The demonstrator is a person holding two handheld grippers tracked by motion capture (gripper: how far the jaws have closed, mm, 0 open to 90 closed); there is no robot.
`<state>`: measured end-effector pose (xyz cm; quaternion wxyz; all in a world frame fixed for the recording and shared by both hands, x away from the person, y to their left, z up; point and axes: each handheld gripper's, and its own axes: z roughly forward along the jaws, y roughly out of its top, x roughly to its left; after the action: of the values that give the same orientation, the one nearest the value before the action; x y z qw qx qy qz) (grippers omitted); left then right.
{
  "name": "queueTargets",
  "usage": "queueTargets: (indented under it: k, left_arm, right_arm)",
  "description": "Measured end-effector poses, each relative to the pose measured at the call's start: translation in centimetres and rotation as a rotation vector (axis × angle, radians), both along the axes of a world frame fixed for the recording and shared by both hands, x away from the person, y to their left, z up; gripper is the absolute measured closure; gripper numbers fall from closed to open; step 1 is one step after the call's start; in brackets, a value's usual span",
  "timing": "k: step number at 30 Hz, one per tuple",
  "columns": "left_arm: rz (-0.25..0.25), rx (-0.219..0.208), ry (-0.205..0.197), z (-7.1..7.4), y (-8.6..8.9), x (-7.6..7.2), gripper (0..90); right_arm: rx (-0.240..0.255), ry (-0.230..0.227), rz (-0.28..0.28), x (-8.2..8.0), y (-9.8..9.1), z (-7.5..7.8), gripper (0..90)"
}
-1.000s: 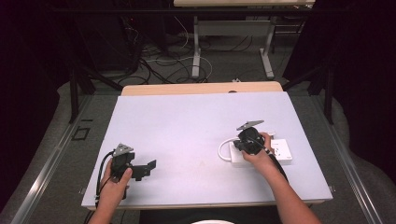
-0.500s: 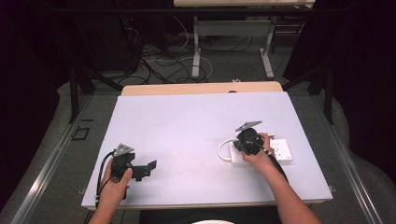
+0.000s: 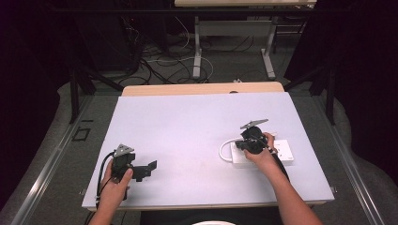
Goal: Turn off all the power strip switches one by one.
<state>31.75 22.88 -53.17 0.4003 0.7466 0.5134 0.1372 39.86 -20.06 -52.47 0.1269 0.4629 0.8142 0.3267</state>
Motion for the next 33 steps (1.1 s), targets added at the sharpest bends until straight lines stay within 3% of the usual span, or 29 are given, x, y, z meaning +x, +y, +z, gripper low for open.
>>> queueTargets:
  k: [10, 16, 22, 33]
  left_arm:
    - [0.012, -0.008, 0.004, -0.1, 0.0, 0.1, 2.5]
    - [0.006, -0.003, 0.011, -0.2, 0.0, 0.1, 2.5]
    - [0.007, -0.009, 0.009, -0.2, 0.0, 0.1, 2.5]
    - [0.003, -0.006, 0.015, -0.2, -0.1, 0.1, 2.7]
  right_arm:
    - [0.036, -0.015, -0.001, -0.2, -0.4, 0.3, 90.0]
    - [0.109, 0.020, -0.065, -0.1, -1.4, 0.7, 90.0]
    - [0.148, 0.019, -0.119, 0.1, -2.5, 1.0, 90.0]
    - [0.140, 0.020, -0.189, 0.4, -4.5, 0.8, 90.0]
